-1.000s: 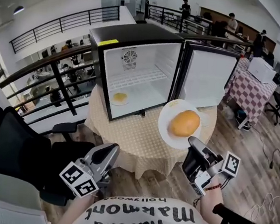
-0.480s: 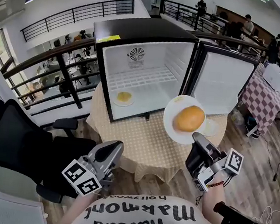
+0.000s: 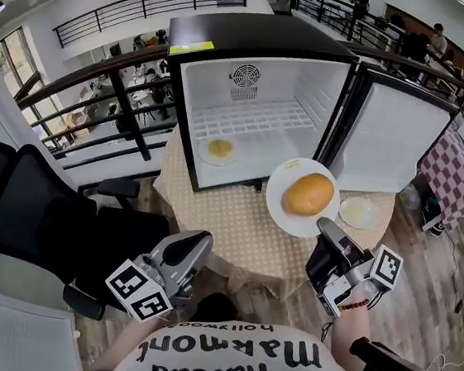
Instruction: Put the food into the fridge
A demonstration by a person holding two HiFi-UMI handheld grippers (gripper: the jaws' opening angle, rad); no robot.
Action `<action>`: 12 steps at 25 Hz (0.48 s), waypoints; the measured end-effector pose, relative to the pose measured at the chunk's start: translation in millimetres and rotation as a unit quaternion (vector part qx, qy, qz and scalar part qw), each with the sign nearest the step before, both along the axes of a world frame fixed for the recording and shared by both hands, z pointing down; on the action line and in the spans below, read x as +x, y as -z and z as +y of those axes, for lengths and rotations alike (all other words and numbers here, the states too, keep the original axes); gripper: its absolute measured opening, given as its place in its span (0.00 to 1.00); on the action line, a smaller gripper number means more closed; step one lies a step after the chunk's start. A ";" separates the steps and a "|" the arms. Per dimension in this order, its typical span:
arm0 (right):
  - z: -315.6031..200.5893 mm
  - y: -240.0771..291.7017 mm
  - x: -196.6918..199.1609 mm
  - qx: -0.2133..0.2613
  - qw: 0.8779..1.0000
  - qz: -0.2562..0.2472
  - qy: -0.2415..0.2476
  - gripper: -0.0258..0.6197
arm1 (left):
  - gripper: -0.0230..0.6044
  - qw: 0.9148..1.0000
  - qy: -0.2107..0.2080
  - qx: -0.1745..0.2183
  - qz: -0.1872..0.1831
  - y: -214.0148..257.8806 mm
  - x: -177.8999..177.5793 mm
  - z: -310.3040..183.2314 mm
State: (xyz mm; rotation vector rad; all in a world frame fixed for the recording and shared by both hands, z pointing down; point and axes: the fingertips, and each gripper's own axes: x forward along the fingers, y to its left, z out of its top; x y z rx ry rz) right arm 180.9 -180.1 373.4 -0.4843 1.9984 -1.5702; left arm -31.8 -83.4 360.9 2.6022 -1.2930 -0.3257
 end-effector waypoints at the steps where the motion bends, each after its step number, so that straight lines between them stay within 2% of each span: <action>1: -4.1 -1.7 -1.3 -0.001 1.000 0.002 0.000 0.08 | 0.05 1.000 0.002 0.000 -0.002 -0.2 -1.0 -0.9; 6: -20.2 -5.9 -9.0 -0.006 1.000 0.008 0.001 0.08 | 0.05 1.000 0.014 -0.009 0.001 -3.6 -5.9 -9.9; 12: -38.6 -8.6 -17.3 -0.018 1.000 0.009 0.000 0.08 | 0.05 1.000 0.005 -0.011 0.004 -5.0 -8.3 -35.5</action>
